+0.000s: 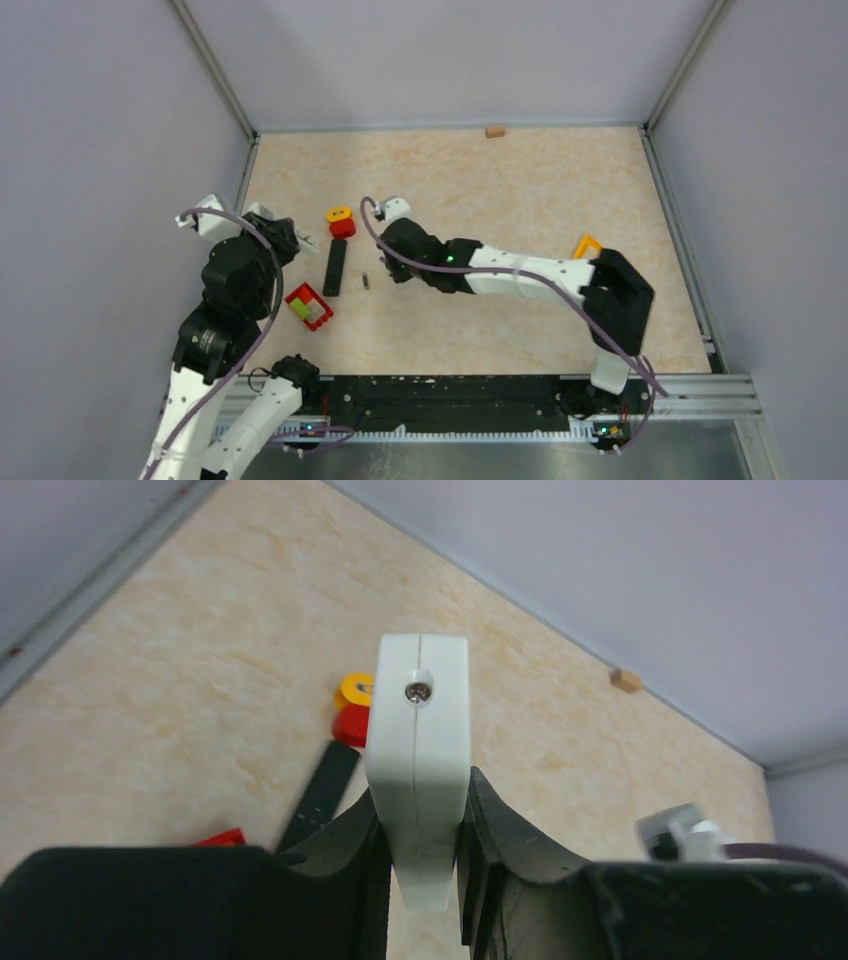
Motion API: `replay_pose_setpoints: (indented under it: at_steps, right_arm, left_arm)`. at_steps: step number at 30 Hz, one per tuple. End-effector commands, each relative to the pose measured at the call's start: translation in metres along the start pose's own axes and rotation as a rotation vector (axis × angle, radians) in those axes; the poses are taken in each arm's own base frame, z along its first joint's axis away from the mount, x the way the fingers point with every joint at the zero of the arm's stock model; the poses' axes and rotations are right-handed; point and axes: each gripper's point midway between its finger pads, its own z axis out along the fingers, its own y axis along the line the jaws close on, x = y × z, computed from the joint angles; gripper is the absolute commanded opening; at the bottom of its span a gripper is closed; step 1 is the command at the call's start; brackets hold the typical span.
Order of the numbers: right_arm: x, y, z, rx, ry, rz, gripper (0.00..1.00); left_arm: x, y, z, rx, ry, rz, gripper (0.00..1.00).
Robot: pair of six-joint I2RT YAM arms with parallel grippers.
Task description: Load the batteries into the remote control
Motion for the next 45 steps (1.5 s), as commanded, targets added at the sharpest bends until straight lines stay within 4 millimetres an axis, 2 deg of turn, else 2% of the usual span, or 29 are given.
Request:
replay_pose_setpoints:
  at_steps: [1, 5, 7, 9, 12, 14, 18, 20, 23, 26, 30, 31, 36, 41, 45]
  right_arm:
    - [-0.075, -0.006, -0.096, -0.047, -0.252, 0.176, 0.0]
    - [-0.111, -0.006, -0.189, -0.228, -0.432, 0.315, 0.0]
    - [-0.121, -0.009, -0.236, -0.323, -0.522, 0.354, 0.0]
    - [-0.122, -0.018, -0.261, -0.338, -0.559, 0.374, 0.0]
    - [-0.121, -0.025, -0.282, -0.353, -0.589, 0.354, 0.0]
    - [-0.119, -0.025, -0.287, -0.365, -0.595, 0.339, 0.0]
    - [-0.117, -0.023, -0.284, -0.37, -0.594, 0.31, 0.0]
    - [-0.122, -0.018, -0.284, -0.389, -0.614, 0.294, 0.0]
    - [-0.128, -0.013, -0.279, -0.397, -0.632, 0.274, 0.0]
    - [-0.131, -0.011, -0.273, -0.395, -0.643, 0.26, 0.0]
    - [-0.129, -0.008, -0.267, -0.402, -0.651, 0.23, 0.0]
    - [-0.13, -0.006, -0.267, -0.413, -0.656, 0.226, 0.0]
    - [-0.124, -0.003, -0.259, -0.427, -0.644, 0.253, 0.0]
    - [-0.128, 0.001, -0.255, -0.445, -0.642, 0.309, 0.0]
    - [-0.131, 0.003, -0.245, -0.429, -0.638, 0.308, 0.0]
  left_arm:
    - [0.024, -0.07, -0.011, 0.336, 0.184, -0.061, 0.0]
    - [0.071, -0.129, -0.036, 0.703, 0.431, -0.054, 0.0]
    - [0.081, -0.154, -0.055, 0.885, 0.525, -0.085, 0.0]
    - [0.086, -0.172, -0.069, 1.02, 0.594, -0.139, 0.0]
    - [0.09, -0.182, -0.078, 1.125, 0.628, -0.155, 0.0]
    - [0.09, -0.184, -0.079, 1.146, 0.627, -0.148, 0.0]
    - [0.09, -0.185, -0.08, 1.162, 0.632, -0.138, 0.0]
    - [0.088, -0.188, -0.083, 1.207, 0.616, -0.116, 0.0]
    - [0.095, -0.188, -0.087, 1.261, 0.645, -0.067, 0.0]
    - [0.1, -0.189, -0.086, 1.293, 0.65, -0.019, 0.0]
    - [0.094, -0.196, -0.085, 1.337, 0.618, 0.021, 0.0]
    - [0.093, -0.198, -0.079, 1.316, 0.609, 0.028, 0.0]
    - [0.089, -0.206, -0.066, 1.261, 0.625, -0.035, 0.0]
    - [0.081, -0.217, -0.069, 1.289, 0.681, -0.151, 0.0]
    - [0.082, -0.219, -0.062, 1.265, 0.752, -0.19, 0.0]
